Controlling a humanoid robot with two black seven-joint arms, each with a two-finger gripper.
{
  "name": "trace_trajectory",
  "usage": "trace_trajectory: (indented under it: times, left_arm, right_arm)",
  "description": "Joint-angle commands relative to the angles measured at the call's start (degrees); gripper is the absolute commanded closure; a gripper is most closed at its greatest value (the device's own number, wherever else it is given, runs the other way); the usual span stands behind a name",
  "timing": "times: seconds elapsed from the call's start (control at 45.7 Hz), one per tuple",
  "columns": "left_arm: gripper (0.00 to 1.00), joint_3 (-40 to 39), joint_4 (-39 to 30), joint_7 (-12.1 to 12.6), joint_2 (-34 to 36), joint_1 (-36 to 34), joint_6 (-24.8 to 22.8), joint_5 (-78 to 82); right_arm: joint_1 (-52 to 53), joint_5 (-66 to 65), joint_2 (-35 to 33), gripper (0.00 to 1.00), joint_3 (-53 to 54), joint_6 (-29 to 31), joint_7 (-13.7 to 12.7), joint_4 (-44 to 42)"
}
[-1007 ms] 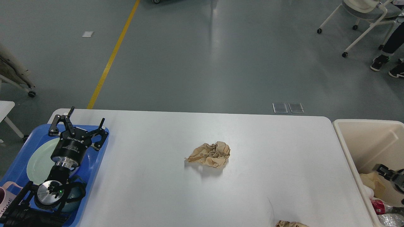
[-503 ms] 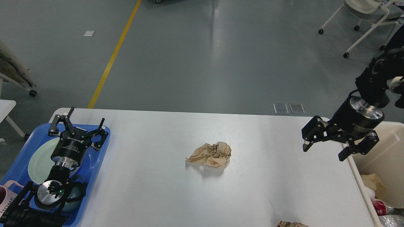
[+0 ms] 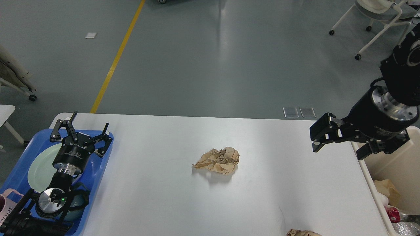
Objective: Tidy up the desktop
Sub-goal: 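Move the right gripper over the brown paper near the table edge, then lower the right gripper and grasp the brown paper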
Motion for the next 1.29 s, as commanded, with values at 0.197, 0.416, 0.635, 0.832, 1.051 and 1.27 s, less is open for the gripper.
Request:
trace_trajectory:
  times: [0.197, 0.416, 0.635, 0.832, 1.051, 1.27]
  left_arm:
    - [0.03, 0.00, -0.01, 0.01, 0.00, -0.04, -0.06, 0.00]
    - [0.03, 0.00, -0.01, 0.01, 0.00, -0.04, -0.06, 0.00]
    - [0.03, 0.00, -0.01, 0.01, 0.00, -0.04, -0.06, 0.00]
    - [0.03, 0.00, -0.01, 0.01, 0.00, -0.04, -0.06, 0.00]
    - [0.03, 0.09, -0.01, 0.01, 0.00, -0.04, -0.06, 0.00]
    - [0.03, 0.00, -0.01, 0.01, 0.00, -0.04, -0.06, 0.00]
  right_arm:
    - [-11.96, 1.14, 0.17, 0.00, 2.42, -0.56, 0.27, 0.01]
    - [-26.46, 1.05, 0.08, 0.00, 8.23, -5.82, 0.18, -1.37]
    - [-38.24, -3.86, 2.63, 0.00, 12.71, -11.97, -0.53, -1.99]
    - [-44.04, -9.76, 5.62, 0.00, 14.03, -19.36, -0.61, -3.92]
    - [-53.62, -9.67, 7.73, 0.00, 15.35, -20.77, -0.79, -12.70]
    - [-56.53, -10.02, 7.82, 0.00, 15.18, -20.86, -0.88, -14.82]
